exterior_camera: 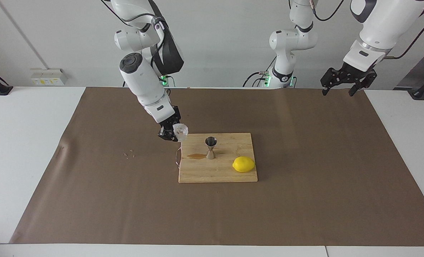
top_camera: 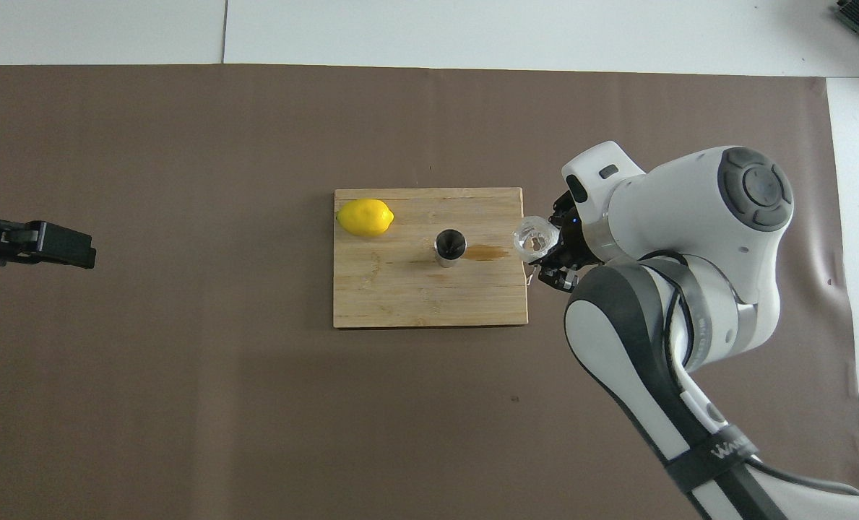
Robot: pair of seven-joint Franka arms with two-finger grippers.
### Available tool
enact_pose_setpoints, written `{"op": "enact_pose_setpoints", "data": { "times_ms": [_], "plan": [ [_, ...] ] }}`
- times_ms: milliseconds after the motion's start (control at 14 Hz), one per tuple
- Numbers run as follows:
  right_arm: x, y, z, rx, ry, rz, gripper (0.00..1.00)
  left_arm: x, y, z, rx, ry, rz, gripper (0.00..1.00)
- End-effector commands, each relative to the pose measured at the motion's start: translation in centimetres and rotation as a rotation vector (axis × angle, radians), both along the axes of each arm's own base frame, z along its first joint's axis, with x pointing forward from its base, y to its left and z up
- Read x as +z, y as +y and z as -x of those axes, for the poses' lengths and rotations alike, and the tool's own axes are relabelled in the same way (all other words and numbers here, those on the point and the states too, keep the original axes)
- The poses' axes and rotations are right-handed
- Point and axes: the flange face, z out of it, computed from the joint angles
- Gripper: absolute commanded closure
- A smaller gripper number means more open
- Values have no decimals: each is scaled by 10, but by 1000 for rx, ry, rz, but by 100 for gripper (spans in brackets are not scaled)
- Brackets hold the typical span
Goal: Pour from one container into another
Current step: 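Lift the white cup and carry it over the jigger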
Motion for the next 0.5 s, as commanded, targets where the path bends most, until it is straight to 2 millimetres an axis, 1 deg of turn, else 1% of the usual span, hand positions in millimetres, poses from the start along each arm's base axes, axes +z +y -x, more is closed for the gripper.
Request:
{"op": "enact_pose_setpoints", "data": {
  "times_ms": [0,71,214,357,428],
  "plan": [
    [8,25,1,-5,5,57,66,1,2,10,12,5,9,0],
    [8,31,3,-5,15,65,66,1,2,10,14,5,9,0],
    [10,52,-2,15,26,93,66,1,3,10,15,5,9,0],
    [13,60,-9,6,32,127,66,1,3,10,13,5,9,0],
    [11,72,-8,24,26,144,66,2,3,10,13,3,9,0]
  ]
}}
